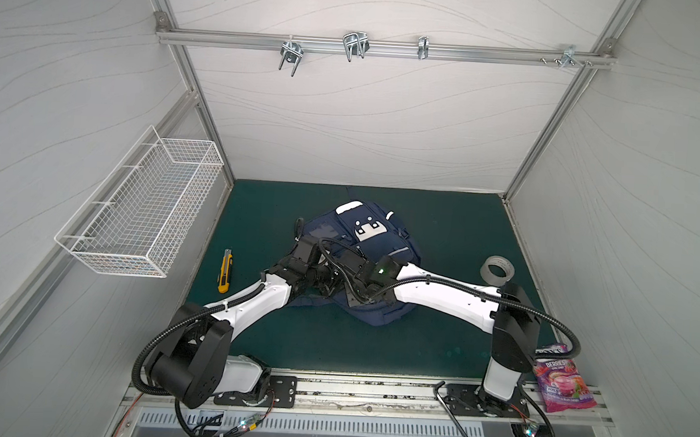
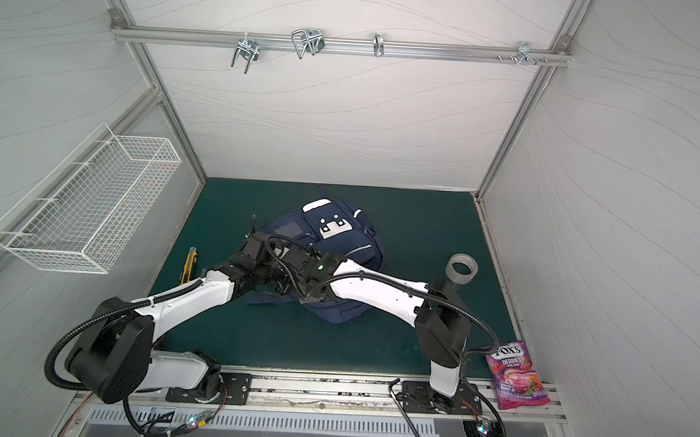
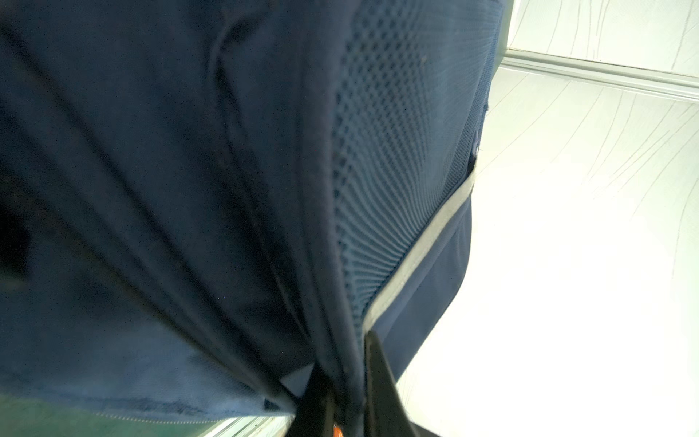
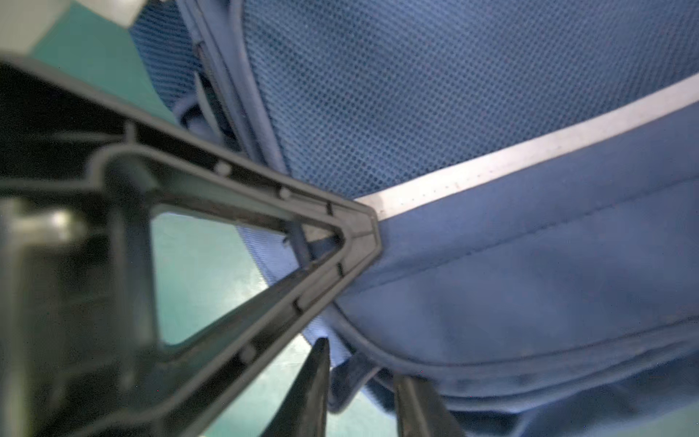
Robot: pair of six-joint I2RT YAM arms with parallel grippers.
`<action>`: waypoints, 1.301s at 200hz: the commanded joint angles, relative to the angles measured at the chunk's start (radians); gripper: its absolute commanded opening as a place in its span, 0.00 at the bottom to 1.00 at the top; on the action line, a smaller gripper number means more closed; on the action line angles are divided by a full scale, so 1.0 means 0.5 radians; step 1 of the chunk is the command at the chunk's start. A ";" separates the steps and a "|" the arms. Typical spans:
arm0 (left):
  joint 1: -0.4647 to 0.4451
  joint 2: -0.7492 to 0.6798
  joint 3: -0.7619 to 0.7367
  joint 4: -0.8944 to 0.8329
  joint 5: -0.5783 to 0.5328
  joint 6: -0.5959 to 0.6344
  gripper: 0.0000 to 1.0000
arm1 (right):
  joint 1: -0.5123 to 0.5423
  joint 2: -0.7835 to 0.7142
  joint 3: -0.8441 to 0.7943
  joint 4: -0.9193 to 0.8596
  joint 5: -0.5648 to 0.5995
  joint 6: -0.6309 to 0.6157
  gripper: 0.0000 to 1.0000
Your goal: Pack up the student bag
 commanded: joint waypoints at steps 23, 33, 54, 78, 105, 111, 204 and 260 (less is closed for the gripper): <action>0.002 0.030 0.063 0.211 0.068 0.019 0.00 | -0.009 0.026 0.031 -0.125 0.025 0.043 0.21; 0.004 0.034 0.065 0.212 0.068 0.019 0.00 | -0.008 0.020 0.013 -0.110 -0.002 0.040 0.21; 0.006 0.042 0.066 0.226 0.068 0.016 0.00 | -0.008 -0.001 -0.022 -0.068 -0.063 0.030 0.21; 0.005 0.047 0.069 0.230 0.071 0.016 0.00 | -0.010 -0.018 -0.063 -0.020 -0.129 0.022 0.21; 0.011 0.049 0.073 0.229 0.071 0.016 0.00 | -0.010 -0.007 -0.063 -0.012 -0.161 0.011 0.24; 0.011 0.050 0.074 0.230 0.071 0.016 0.00 | -0.010 -0.009 -0.062 -0.009 -0.160 0.006 0.21; 0.039 0.072 0.118 0.176 0.064 0.071 0.00 | -0.024 -0.086 -0.080 -0.159 -0.068 -0.024 0.00; 0.094 0.019 0.178 -0.153 -0.078 0.246 0.00 | -0.271 -0.349 -0.364 -0.325 0.111 -0.070 0.00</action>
